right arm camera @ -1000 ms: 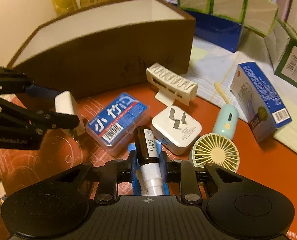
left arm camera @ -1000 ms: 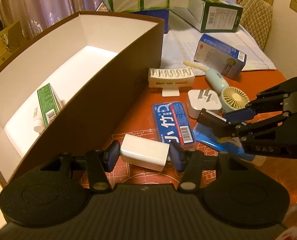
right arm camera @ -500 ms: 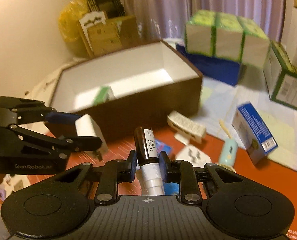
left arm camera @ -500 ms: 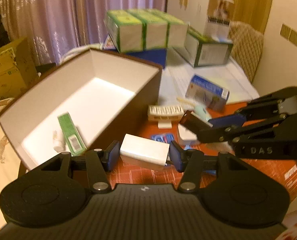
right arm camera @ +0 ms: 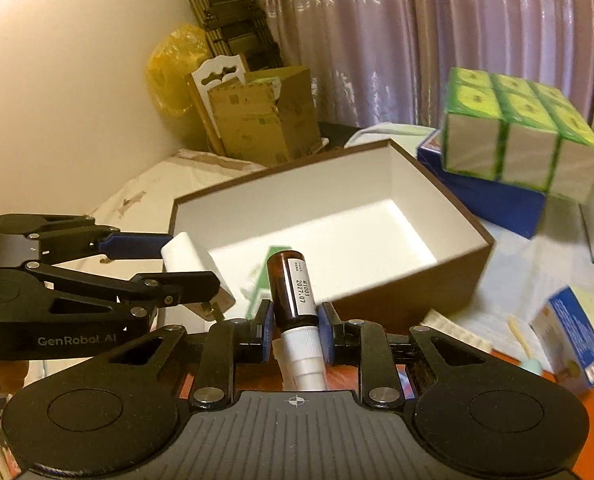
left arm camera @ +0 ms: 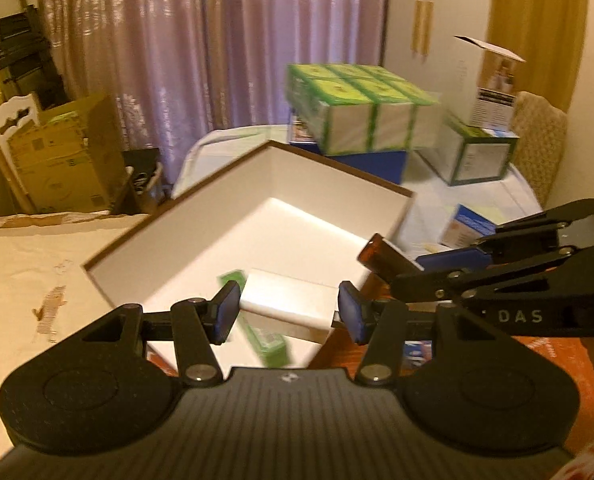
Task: Organize rigid objects
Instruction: 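Carry the charger and dropper bottle into the brown box and release them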
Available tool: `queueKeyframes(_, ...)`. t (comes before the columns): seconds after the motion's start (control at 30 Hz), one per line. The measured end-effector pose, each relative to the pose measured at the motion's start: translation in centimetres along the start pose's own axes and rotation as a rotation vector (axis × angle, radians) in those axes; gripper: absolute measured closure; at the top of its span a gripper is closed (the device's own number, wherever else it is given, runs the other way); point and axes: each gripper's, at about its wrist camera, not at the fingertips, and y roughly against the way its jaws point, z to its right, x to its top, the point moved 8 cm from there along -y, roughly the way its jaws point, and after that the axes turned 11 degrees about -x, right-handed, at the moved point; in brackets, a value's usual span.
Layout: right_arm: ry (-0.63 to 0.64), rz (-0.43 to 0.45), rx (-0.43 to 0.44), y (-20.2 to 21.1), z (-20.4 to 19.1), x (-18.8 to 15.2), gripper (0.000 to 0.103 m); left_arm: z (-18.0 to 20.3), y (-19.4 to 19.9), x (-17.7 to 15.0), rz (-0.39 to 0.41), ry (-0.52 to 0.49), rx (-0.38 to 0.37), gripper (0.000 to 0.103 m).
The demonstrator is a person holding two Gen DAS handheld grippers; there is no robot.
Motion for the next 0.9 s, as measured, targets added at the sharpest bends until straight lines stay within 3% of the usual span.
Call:
queueKeyframes(0.5,-0.056,-0.057,-0.081,-8.8,-2.2,3.7,0.082,-10.3,-4.5,0.8,-0.070,0.033,0.054,0.053)
queueKeyframes(0.9,-0.113,-0.147,-0.151,-14.8,-0.9,3.4,0.082,-14.2,-9.1,-0.2,-0.165,0.040,0.024,0.053)
